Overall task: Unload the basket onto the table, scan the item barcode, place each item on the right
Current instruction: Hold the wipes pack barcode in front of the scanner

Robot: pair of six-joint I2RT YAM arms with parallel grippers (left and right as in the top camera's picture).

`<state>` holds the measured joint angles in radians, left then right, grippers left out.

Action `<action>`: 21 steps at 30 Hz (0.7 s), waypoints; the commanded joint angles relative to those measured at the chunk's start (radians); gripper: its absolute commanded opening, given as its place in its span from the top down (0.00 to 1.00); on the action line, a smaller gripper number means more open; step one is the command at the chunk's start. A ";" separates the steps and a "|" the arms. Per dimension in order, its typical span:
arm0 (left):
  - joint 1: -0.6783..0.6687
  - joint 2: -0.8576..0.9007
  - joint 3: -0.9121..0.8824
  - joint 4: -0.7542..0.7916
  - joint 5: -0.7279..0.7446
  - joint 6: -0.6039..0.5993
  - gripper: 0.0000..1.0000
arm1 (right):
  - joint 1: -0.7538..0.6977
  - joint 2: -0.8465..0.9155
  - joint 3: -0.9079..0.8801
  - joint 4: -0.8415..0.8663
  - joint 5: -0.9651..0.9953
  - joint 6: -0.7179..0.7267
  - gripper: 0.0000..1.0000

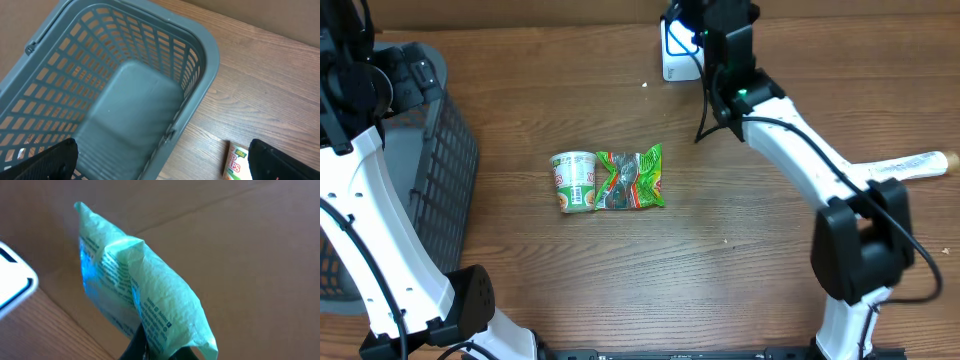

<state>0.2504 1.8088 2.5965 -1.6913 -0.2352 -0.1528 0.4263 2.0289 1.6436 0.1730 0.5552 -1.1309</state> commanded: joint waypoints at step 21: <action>-0.002 0.002 0.002 0.002 0.000 0.015 0.00 | 0.005 0.222 0.018 0.179 -0.037 -0.501 0.96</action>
<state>0.2504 1.8088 2.5965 -1.6909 -0.2359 -0.1528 0.4267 2.2387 1.6436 0.3229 0.5362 -1.5951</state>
